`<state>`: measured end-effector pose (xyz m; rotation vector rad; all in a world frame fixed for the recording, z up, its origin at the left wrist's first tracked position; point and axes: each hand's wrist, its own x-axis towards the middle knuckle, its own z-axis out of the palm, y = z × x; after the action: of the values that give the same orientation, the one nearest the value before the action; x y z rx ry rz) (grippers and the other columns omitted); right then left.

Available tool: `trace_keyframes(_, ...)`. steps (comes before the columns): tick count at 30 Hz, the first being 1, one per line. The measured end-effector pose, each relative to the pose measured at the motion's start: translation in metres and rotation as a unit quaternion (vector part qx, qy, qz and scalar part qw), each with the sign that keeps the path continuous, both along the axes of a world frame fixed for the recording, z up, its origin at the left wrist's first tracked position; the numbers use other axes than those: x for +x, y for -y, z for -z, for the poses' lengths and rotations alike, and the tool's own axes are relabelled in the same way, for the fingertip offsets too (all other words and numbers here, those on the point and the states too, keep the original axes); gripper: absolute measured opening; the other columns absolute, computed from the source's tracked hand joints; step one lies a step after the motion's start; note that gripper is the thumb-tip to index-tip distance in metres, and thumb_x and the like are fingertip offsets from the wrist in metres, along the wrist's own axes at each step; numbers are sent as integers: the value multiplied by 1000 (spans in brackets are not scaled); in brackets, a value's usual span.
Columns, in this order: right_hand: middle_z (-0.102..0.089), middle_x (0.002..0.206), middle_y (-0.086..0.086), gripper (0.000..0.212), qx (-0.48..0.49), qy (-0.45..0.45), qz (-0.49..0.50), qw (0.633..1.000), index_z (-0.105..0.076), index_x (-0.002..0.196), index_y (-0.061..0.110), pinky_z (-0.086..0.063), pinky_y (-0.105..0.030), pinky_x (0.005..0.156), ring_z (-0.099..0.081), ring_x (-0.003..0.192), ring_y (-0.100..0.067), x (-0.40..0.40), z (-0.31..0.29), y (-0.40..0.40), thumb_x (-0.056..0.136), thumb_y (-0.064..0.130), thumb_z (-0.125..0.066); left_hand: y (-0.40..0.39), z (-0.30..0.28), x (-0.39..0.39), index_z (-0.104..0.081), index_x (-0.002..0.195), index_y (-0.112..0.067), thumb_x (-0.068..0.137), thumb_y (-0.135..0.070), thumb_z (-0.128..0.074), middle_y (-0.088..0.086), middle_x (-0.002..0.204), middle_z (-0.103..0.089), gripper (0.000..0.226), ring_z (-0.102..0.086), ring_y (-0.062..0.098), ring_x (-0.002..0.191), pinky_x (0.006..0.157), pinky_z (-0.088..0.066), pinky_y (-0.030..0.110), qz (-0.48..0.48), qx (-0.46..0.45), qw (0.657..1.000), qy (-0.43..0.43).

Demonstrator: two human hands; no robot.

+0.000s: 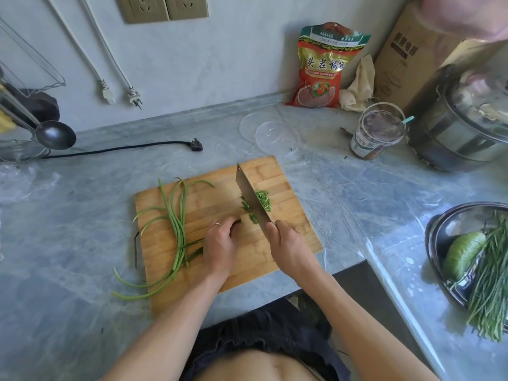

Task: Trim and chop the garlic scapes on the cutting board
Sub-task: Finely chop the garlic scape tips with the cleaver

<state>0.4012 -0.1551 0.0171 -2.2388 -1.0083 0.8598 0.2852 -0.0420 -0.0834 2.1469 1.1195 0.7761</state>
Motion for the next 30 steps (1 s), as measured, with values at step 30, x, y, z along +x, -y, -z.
trace_keyframes(30, -38, 56, -1, 39, 7, 29, -53, 998, -31, 69, 25, -27, -31, 46, -31, 46, -20, -24, 19, 14, 102, 46, -29, -9, -1, -18, -75, 111, -13, 80, 9, -67, 6, 98, -68, 39, -64, 27, 86, 68, -54, 36, 85, 50, 993, -61)
